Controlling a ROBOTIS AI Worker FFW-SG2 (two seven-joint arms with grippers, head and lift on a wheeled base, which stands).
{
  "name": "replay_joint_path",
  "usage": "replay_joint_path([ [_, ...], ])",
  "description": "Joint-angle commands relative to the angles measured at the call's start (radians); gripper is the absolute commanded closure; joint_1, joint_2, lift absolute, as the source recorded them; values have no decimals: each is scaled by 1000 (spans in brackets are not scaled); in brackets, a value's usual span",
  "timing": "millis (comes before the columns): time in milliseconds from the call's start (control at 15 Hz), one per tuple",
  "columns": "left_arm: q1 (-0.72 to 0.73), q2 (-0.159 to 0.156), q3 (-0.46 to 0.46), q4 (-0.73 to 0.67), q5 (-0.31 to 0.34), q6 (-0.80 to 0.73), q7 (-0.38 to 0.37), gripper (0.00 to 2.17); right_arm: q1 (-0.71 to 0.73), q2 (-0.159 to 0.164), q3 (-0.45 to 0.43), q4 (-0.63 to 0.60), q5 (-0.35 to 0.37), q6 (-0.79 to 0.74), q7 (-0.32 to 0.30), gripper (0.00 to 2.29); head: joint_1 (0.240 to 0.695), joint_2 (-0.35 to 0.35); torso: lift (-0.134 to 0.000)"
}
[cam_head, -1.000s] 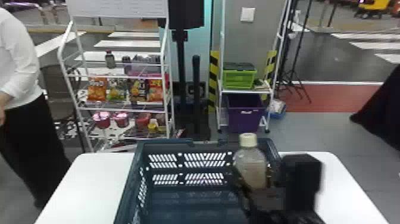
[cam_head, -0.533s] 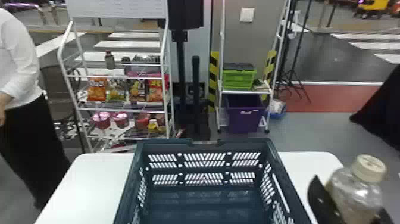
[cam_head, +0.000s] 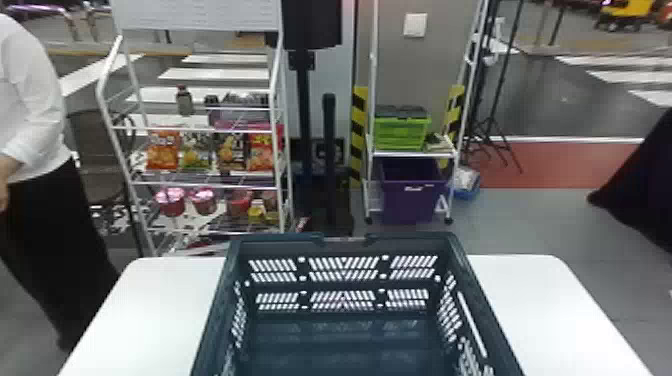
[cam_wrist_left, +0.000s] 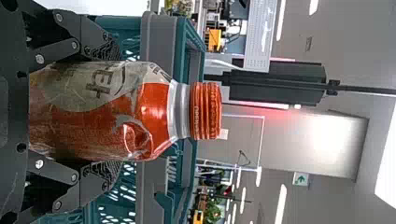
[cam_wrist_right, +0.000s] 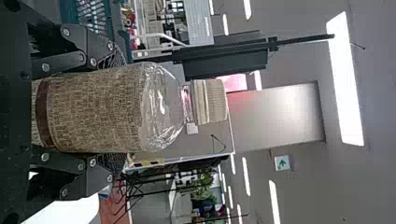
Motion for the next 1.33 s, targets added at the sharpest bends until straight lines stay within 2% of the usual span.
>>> replay_joint_path([
  [0,-12,-45,0,9,-17,6,2,2148,8,12,-68,95,-38,-35,109,1200,499,0,0],
  [200,-61,-108,2,40,-31,40,2,2145,-20,12,-97,216,-64,-35,187,1200,499,0,0],
  [333,-74,-137,2,79,-40,40,2,2148,-35,12,-104,257,-64,-35,216,1200,499,0,0],
  [400,-77,-141,0,78,-45,46,9,2148,-37,12,-102,259,-63,-35,218,1204,499,0,0],
  [600,-80,-141,-5,67,-44,86,21,2148,-43,12,-102,256,-52,2,224,1204,499,0,0],
  [800,-71,-137,-5,81,-44,86,35,2148,-69,12,-120,316,-58,30,224,1204,499,0,0],
  [1000,-69,-132,-5,87,-42,86,51,2145,-69,12,-171,334,-98,17,310,1200,499,0,0],
  [1133,-74,-132,-5,86,-39,92,55,2145,-57,12,-162,311,-94,14,320,1204,499,0,0],
  [1267,-71,-131,-5,87,-39,92,60,2145,-44,12,-111,270,-60,17,319,1204,499,0,0],
])
